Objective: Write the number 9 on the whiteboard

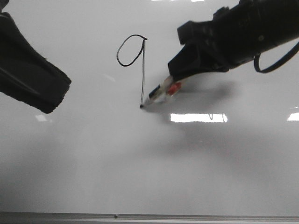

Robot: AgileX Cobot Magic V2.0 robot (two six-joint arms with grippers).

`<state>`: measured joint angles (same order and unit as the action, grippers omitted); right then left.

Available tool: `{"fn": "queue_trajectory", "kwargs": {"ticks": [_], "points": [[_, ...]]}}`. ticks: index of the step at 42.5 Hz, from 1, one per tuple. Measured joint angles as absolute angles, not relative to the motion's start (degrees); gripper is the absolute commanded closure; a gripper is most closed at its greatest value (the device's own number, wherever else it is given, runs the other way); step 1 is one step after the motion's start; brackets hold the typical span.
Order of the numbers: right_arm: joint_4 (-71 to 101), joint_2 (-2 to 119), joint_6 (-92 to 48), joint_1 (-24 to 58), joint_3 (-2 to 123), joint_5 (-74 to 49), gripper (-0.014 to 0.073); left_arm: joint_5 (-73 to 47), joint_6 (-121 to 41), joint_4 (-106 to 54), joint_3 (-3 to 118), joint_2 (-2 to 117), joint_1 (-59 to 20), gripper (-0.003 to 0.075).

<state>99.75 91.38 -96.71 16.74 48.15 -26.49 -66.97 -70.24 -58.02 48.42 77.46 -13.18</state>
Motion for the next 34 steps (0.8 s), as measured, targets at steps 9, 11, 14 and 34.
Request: {"fn": "queue_trajectory", "kwargs": {"ticks": [9, 11, 14, 34], "points": [[97.6, 88.6, -96.5, 16.5, 47.9, -30.8, 0.0661, -67.0, -70.2, -58.0, 48.4, 77.5, -13.2, 0.0739], [96.1, 86.9, -95.5, 16.4, 47.9, -33.5, 0.0661, -67.3, -70.2, -58.0, 48.4, 77.5, -13.2, 0.0739], [91.6, 84.4, -91.5, 16.4, 48.6, -38.6, 0.0661, -67.8, -70.3, -58.0, 48.4, 77.5, -13.2, 0.0738], [61.1, 82.9, -62.3, 18.3, 64.1, -68.1, 0.0661, -68.4, -71.1, -57.4, 55.7, 77.5, -19.8, 0.0416]]}}
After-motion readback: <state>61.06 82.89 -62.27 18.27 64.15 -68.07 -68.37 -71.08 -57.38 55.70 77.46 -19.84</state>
